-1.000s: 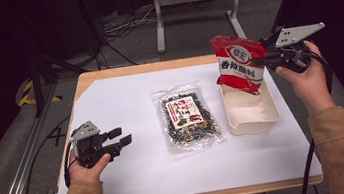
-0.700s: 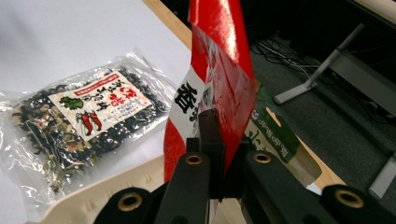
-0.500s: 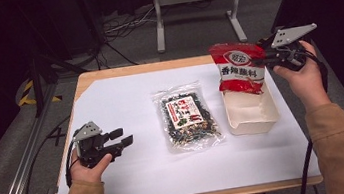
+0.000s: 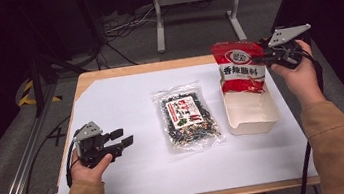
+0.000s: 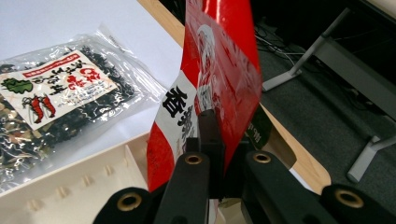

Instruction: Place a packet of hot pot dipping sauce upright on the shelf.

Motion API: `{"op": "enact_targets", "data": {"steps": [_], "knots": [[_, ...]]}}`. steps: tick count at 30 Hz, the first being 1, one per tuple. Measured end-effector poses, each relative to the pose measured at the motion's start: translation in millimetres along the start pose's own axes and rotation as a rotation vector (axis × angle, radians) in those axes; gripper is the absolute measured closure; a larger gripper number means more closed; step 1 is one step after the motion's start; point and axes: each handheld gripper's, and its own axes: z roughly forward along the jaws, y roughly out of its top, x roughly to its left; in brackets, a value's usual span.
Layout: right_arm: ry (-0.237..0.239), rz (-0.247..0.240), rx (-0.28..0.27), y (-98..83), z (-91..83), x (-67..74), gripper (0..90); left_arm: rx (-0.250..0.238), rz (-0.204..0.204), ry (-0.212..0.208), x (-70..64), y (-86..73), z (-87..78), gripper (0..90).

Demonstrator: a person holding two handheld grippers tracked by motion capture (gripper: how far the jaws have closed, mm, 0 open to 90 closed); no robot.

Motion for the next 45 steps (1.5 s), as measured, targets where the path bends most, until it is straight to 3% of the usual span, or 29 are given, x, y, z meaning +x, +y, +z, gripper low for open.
{"op": "enact_targets", "data": {"steps": [7,16,22,31,40,45], "knots": [[0.0,-0.02,-0.021,-1.9,8.4,1.8,89.7,0.005,-0.005,-0.001,-0.1,-0.7,0.6,47.2],[0.014,-0.004,-0.034,-5.3,16.4,5.1,89.1,0.007,-0.003,-0.003,-0.5,-0.7,1.0,47.2],[-0.007,0.041,-0.033,-13.5,16.6,2.8,89.1,0.007,-0.008,-0.003,-0.9,-1.0,1.4,47.2],[-0.041,0.107,0.012,-32.7,15.8,-3.1,89.3,0.011,0.0,-0.005,-1.2,-0.9,3.1,46.9],[-0.046,0.166,0.054,-49.6,21.1,-6.7,89.1,0.017,-0.002,-0.006,-1.6,-0.6,4.3,46.9],[-0.056,0.172,0.064,-49.6,18.4,-6.1,86.2,0.019,-0.002,-0.009,-1.5,0.0,6.0,46.4]]}}
